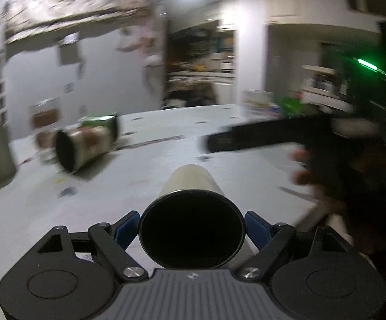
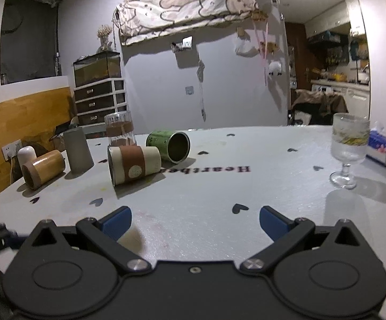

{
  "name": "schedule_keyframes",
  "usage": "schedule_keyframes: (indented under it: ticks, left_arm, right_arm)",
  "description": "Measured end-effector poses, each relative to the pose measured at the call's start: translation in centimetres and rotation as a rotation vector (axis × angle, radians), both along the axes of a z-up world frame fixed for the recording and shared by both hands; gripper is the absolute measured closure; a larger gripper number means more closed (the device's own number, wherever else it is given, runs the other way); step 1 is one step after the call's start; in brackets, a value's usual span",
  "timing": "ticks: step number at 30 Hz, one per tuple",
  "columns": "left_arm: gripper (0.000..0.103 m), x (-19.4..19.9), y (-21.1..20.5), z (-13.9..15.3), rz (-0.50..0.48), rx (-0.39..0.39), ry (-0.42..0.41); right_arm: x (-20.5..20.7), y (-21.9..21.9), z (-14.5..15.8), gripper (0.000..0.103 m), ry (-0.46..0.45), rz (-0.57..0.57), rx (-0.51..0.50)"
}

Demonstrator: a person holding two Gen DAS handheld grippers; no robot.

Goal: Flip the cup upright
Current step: 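Lift the cream cup off the table with the left tool and rotate it, then tilt the cream cup upright with the left tool while the right tool approaches it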

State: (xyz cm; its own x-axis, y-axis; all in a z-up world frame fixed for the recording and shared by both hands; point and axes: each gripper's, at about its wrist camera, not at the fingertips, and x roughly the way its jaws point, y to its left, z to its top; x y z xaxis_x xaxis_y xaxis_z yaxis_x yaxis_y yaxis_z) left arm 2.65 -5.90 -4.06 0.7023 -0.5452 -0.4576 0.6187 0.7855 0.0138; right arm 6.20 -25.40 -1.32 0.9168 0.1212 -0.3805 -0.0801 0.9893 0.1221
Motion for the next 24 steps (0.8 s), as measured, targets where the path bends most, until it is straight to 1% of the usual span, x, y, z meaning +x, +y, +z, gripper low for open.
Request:
schedule_keyframes:
  ticks: [3, 5, 7, 9, 11, 17, 24]
  left_arm:
    - [0.018, -0.7, -1.5, -0.5, -0.060, 0.023, -0.042]
    - [0.017, -0.5, -1.5, -0.6, -0.063, 0.028, -0.055]
    - [0.017, -0.2, -1.5, -0.8, -0.063, 0.021, -0.038]
    - [0.012, 0.1, -1.4, -1.0, -0.049, 0.028, -0.015]
    - [0.010, 0.2, -1.1, -1.3, -0.029, 0.035, -0.009]
    - [0.010, -0.2, 0.5, -1.4, 0.051, 0.001, 0.020]
    - [0.010, 1.3, 1.9, -1.7, 0.146, -0.046, 0.060]
  right_arm:
    - [1.6, 0.0, -0.2, 0.000, 0.046, 0.013, 0.011]
    - [2.8, 0.0, -0.6, 0.000, 0.105, 0.018, 0.011]
    - [3.9, -0.1, -1.1, 0.000, 0.162, 0.017, 0.011]
    - [4.8, -0.2, -1.5, 0.000, 0.203, 0.025, 0.025]
    - [5.4, -0.2, -1.9, 0.000, 0.236, 0.029, 0.032]
    - [5.7, -1.1, -2.4, 0.000, 0.253, 0.002, 0.032]
    - [5.0, -4.2, -2.9, 0.000, 0.274, -0.047, 0.089]
